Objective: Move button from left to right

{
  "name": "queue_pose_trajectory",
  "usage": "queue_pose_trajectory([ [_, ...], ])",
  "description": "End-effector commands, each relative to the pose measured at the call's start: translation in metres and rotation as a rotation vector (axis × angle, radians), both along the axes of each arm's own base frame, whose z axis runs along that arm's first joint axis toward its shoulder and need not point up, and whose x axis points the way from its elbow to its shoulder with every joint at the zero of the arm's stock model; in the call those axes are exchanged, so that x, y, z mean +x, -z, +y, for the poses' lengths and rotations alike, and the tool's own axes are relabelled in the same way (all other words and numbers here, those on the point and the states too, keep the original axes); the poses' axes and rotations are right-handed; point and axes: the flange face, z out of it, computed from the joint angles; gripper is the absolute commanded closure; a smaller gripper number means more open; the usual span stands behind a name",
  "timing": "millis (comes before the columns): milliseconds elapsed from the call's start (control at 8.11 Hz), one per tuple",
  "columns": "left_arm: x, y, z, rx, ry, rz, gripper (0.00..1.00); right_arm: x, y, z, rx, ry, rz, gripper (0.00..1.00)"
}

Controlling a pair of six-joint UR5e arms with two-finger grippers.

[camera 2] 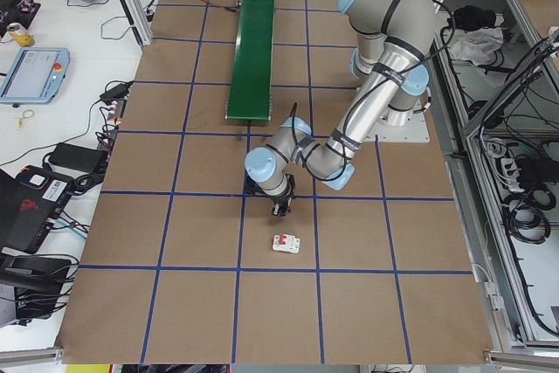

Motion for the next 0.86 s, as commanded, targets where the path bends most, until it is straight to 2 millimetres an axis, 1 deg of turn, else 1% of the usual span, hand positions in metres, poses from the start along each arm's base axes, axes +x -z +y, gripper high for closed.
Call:
queue_pose_trajectory([
  [0, -0.009, -0.028, -0.009, -0.021, 0.024, -0.034, 1.00, 0.000, 0.000, 0.000, 0.001, 0.000, 0.000, 0.00],
  [123, -0.026, -0.059, -0.017, -0.050, 0.053, -0.068, 1.00, 0.000, 0.000, 0.000, 0.001, 0.000, 0.000, 0.00],
  [247, -0.060, -0.103, -0.023, -0.065, 0.083, -0.082, 1.00, 0.000, 0.000, 0.000, 0.001, 0.000, 0.000, 0.00],
  [370, -0.105, -0.152, -0.023, -0.091, 0.027, -0.101, 1.00, 0.000, 0.000, 0.000, 0.001, 0.000, 0.000, 0.00],
  [493, -0.151, -0.192, -0.020, -0.137, -0.040, -0.092, 1.00, 0.000, 0.002, -0.001, 0.003, 0.000, -0.001, 0.00],
  [616, -0.201, -0.218, -0.024, -0.188, -0.103, -0.097, 1.00, 0.001, 0.002, -0.001, 0.003, -0.001, -0.001, 0.00],
  [740, -0.251, -0.223, -0.035, -0.211, -0.145, -0.086, 1.00, 0.000, 0.002, -0.001, 0.003, 0.001, -0.003, 0.00],
])
